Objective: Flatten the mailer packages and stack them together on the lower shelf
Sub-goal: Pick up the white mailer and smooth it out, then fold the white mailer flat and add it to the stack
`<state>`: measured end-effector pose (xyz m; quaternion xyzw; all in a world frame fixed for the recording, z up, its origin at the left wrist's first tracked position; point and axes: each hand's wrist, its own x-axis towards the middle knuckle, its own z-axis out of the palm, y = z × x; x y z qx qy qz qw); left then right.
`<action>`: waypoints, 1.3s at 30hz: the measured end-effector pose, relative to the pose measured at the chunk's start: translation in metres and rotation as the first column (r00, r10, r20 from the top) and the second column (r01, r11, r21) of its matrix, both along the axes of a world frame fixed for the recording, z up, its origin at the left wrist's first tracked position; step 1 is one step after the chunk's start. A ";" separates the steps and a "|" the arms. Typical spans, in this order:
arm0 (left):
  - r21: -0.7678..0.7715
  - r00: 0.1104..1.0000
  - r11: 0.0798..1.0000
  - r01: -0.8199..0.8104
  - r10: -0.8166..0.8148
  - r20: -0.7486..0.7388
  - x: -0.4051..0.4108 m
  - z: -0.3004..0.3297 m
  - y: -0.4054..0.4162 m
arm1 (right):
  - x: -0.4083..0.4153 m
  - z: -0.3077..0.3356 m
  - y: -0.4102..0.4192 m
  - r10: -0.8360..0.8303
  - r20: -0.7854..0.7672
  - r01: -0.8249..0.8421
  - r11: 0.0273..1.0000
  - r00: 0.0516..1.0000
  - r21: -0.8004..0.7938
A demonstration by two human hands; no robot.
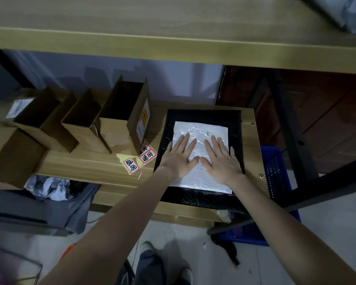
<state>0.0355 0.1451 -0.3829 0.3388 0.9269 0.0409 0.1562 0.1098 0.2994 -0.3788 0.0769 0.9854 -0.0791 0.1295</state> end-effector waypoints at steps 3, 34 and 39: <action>-0.048 1.000 0.999 0.020 -0.019 0.003 -0.001 0.004 0.000 | -0.003 0.006 0.002 0.004 0.065 -0.002 1.000 0.998 -0.027; 0.343 0.847 0.899 0.271 -0.054 -0.528 0.099 0.275 -0.190 | 0.090 0.276 -0.115 0.554 -0.420 -0.558 0.820 0.719 0.126; 0.478 0.838 0.847 0.234 0.073 -0.541 0.104 0.319 -0.220 | 0.086 0.315 -0.144 0.569 -0.585 -0.613 0.776 0.578 0.149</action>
